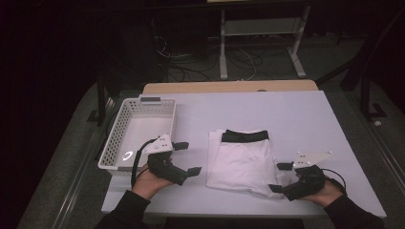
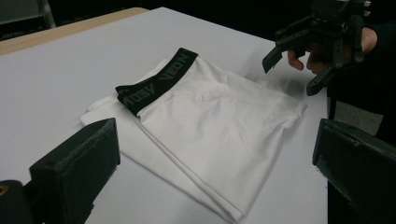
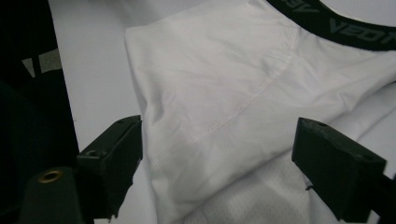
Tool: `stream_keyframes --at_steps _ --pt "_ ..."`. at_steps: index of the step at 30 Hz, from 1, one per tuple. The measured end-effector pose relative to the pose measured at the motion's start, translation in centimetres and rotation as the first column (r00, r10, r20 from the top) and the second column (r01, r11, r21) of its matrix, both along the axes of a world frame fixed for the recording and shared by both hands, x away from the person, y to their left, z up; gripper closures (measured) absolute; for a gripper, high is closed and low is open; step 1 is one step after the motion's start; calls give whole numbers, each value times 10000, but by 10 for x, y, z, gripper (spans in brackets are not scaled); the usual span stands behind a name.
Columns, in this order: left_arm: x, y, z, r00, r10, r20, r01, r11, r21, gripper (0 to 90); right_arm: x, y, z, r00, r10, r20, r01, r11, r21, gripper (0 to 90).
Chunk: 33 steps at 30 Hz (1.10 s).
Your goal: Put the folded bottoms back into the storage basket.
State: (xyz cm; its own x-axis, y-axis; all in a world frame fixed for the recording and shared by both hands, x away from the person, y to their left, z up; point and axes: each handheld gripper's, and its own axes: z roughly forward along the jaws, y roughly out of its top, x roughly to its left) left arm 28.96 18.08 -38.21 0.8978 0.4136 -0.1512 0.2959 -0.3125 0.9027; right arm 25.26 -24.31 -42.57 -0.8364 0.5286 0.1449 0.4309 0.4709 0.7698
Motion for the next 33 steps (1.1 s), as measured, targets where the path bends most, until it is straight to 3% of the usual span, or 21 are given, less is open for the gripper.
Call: stream_keyframes --at_steps 10,27,33 --pt "0 -9 -2 9999 -132 -80 132 9999 24 1 -6 -8 -6 9989 -458 50 458 9989 42 3" --pt "2 -28 -3 9997 -158 -174 157 9999 -30 1 -5 -7 -8 9989 -457 51 457 9989 32 0" --pt "5 -40 -8 9993 -312 -214 315 9994 136 1 -5 -7 -7 9990 -444 31 444 9990 31 0"
